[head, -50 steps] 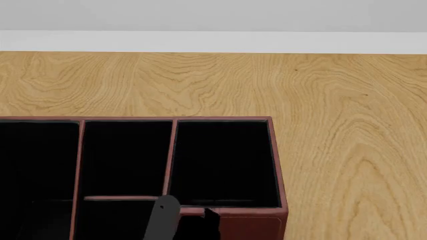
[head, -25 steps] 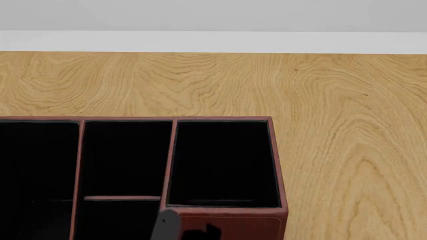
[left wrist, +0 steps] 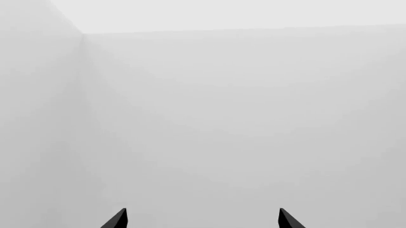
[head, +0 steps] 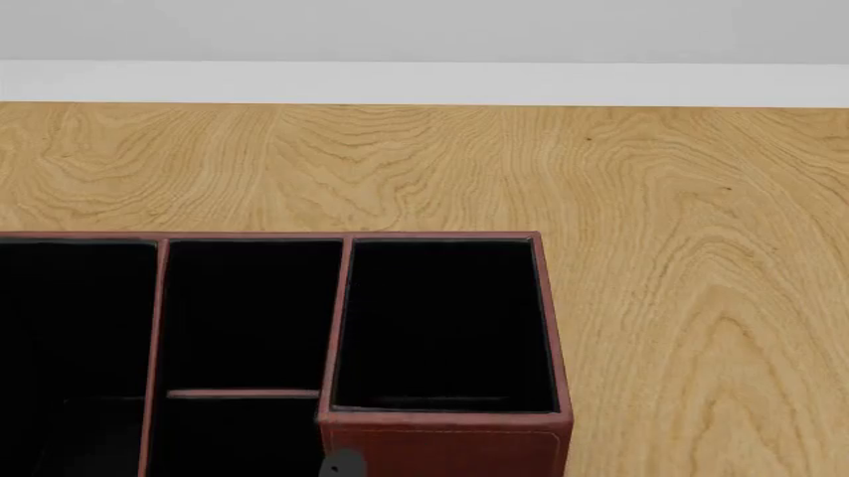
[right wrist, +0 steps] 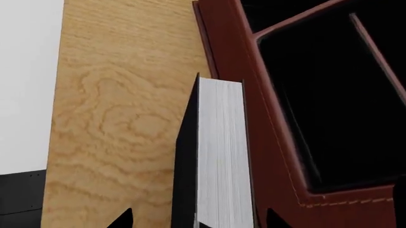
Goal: Pick up the book and place it in the right compartment of the caddy.
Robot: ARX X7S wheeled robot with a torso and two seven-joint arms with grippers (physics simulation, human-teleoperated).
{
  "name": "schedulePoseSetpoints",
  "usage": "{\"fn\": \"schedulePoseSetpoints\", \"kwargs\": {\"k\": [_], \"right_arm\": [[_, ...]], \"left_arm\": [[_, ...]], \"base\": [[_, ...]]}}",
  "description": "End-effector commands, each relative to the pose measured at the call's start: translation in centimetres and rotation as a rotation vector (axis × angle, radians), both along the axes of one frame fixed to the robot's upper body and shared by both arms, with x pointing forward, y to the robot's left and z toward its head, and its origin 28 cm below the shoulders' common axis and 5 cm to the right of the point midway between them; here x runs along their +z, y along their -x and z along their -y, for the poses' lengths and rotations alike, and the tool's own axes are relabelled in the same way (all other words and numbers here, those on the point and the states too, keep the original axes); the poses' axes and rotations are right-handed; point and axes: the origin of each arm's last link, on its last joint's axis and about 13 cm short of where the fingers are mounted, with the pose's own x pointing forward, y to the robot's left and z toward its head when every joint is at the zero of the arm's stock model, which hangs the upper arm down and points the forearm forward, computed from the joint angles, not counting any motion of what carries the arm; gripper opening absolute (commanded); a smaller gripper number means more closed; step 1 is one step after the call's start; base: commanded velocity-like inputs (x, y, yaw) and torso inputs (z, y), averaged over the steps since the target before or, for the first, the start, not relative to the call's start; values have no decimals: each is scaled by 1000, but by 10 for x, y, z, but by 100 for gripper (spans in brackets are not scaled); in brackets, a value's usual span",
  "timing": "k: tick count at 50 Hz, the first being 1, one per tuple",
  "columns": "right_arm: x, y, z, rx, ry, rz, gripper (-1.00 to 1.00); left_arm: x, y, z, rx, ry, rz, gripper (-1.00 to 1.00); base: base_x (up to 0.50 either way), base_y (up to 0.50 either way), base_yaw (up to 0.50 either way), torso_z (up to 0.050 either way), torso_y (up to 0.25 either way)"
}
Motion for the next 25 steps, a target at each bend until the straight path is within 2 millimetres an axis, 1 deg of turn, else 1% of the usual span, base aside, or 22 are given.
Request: {"fn": "schedulePoseSetpoints", "kwargs": {"k": [1,12,13,18,25], "right_arm": [[-9,-1,1,-9,22,-24,100],[-14,-2,3,-24,39,-40,100],[-14,-2,3,-26,40,-39,-100],[-15,-2,3,-33,42,-40,-100],[-10,-4,4,-40,35,-29,-100]], "left_arm": [[0,0,0,1,1,-2,100],[-2,-1,-1,3,2,-4,100],[-2,-1,-1,2,3,-4,100],[-2,-2,-1,1,5,-5,100],[-2,-2,-1,0,6,-3,100]], "base": [[0,0,0,0,0],[0,0,0,0,0],[0,0,0,0,0],[0,0,0,0,0],[0,0,0,0,0]]}}
